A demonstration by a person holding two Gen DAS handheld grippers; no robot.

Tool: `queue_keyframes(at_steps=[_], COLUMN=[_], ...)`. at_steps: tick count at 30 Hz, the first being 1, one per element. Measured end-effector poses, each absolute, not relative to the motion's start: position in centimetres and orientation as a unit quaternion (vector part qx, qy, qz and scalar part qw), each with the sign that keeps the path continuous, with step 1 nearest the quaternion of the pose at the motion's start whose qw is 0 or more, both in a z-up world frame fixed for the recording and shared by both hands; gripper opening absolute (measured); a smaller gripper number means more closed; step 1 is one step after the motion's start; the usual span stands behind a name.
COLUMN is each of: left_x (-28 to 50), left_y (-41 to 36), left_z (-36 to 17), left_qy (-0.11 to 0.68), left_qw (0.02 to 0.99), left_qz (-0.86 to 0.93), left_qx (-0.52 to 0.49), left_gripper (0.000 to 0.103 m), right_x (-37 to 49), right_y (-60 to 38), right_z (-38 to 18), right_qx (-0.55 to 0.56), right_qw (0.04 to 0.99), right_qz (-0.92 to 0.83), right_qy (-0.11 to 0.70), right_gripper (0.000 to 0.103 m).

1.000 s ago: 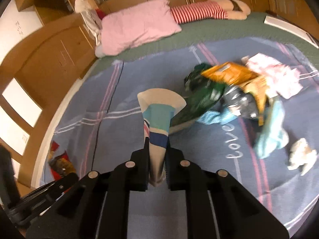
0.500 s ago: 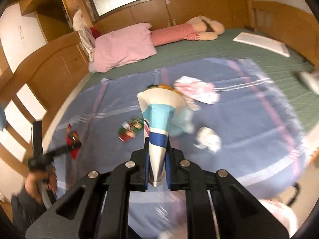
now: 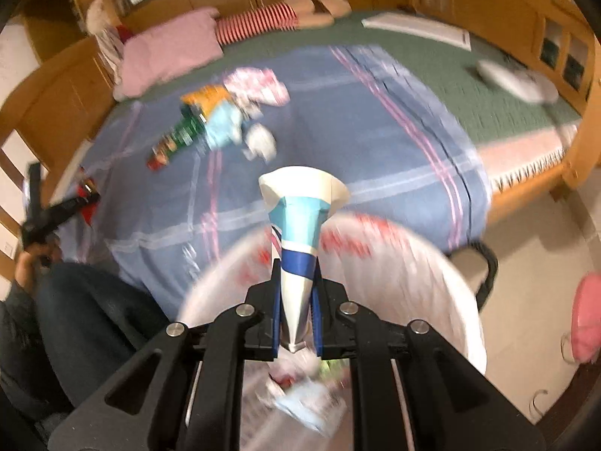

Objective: Collect trash
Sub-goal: 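Carry the red packet and paper cup over the white bag and open both tools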

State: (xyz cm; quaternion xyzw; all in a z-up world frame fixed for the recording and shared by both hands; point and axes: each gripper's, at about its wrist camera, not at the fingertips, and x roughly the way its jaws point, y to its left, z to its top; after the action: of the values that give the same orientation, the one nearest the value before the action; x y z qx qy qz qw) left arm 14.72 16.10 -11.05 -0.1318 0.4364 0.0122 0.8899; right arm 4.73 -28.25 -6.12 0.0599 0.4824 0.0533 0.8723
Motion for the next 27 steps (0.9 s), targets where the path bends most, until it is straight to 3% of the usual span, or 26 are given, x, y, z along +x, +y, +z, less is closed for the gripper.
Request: queue_keyframes(at_steps=[2,4,5,8,16,23,25,26,27], left_x=[14.0,13.4,13.0,12.1,9.3,7.3,6.3,6.0,5.9], left_y=[15.8,16.0,16.3,17.0,11.3,-4.7,-8.9,-10.4,-11.5], left_z=[-10.8,-10.3,-10.0,-8.5,-1.2,-4.1,-6.7,-7.9,-8.9], left_qy=[0.430,0.423,0.420,0.406,0.361,0.461,0.507,0.525,0.539], left_qw=[0.894,0.896,0.896,0.899,0.894,0.799,0.760,0.748,0.740], left_qz=[0.012,0.014,0.014,0.013,-0.152,-0.363,-0.395,-0.397,-0.396], left_qx=[-0.129,-0.135,-0.142,-0.166,-0.217,-0.133,-0.098,-0.085,-0.074], left_gripper=[0.024,0.024,0.024,0.024,0.024,0.025,0.030,0.039,0.057], right_x=[4.2,4.0,4.0,3.5,3.3,2.8,2.7,2.7,2.7], right_y=[-28.7,-29.2,-29.5,-30.7,-32.4,-35.8,-37.0,-37.6,-37.9], right_z=[-7.6,-9.5,-10.2,-11.0,-8.2,-5.5,-5.1,-5.0,-5.0], right_qx=[0.055,0.067,0.080,0.138,0.190,0.216,0.225,0.229,0.231], right_qw=[0.864,0.846,0.837,0.831,0.860,0.883,0.884,0.884,0.884], right_qz=[0.037,0.028,0.028,0.033,0.031,-0.007,-0.021,-0.026,-0.028], right_qy=[0.500,0.528,0.540,0.538,0.472,0.418,0.410,0.407,0.406], right_gripper=[0.019,0.032,0.045,0.060,0.063,0.064,0.064,0.065,0.068])
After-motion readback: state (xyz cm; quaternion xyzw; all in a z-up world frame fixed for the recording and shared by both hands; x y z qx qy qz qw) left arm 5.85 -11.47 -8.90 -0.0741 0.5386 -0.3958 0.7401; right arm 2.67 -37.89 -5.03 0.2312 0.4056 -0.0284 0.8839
